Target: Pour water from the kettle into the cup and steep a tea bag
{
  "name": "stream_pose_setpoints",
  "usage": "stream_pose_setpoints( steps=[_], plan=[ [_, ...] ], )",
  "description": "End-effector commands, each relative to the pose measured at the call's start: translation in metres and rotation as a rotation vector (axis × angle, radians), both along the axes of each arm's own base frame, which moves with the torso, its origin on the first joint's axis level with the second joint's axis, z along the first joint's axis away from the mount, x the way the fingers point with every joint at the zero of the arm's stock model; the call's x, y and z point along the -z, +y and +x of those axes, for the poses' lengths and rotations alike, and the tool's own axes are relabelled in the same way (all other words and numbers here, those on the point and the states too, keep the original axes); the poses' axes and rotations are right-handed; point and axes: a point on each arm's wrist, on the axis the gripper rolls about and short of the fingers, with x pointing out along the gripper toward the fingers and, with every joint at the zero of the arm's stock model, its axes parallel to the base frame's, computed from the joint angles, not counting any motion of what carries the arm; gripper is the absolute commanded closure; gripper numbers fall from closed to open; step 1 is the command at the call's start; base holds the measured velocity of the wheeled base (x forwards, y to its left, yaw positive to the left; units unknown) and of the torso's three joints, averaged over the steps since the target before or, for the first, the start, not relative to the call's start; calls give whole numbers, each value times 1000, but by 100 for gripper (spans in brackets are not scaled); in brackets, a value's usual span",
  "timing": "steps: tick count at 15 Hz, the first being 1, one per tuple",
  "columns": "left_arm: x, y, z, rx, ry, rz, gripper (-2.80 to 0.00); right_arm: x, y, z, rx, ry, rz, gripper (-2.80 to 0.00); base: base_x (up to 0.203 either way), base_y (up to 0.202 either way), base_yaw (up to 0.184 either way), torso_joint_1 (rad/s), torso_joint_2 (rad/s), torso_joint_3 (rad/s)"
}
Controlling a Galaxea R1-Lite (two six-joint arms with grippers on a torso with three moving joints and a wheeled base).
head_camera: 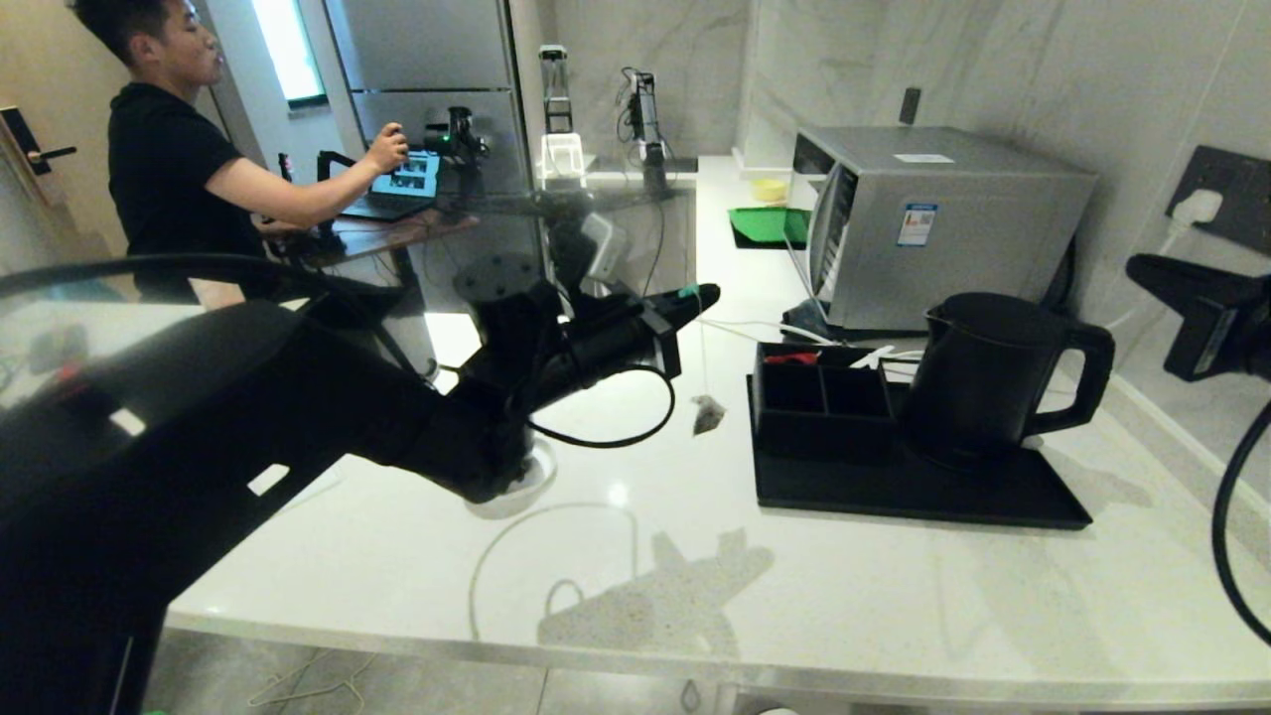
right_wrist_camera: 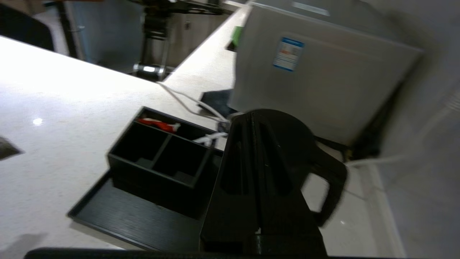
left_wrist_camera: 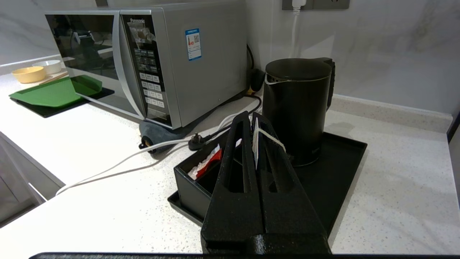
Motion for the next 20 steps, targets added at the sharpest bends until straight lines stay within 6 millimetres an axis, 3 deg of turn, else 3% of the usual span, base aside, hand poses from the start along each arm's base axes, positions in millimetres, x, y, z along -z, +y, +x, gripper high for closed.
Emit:
stream_pose_setpoints(
  steps=[1,6,9,16,20],
  plan=[
    [0,0,0,2,-3,-2,0,0,-8,-11,39,-14,4,0,0,0,0,0,0,0],
    [0,0,0,2,-5,-3,0,29,-11,-50,73,22,26,0,0,0,0,0,0,0],
    [-4,1,-1,1,-12,-7,0,48,-11,-64,78,3,38,0,0,0,0,0,0,0],
    [-9,9,1,-16,-24,-13,0,116,-5,-117,54,157,105,0,0,0,0,0,0,0],
    [-9,8,0,-13,-26,-14,0,130,-1,-146,-3,203,100,0,0,0,0,0,0,0]
  ],
)
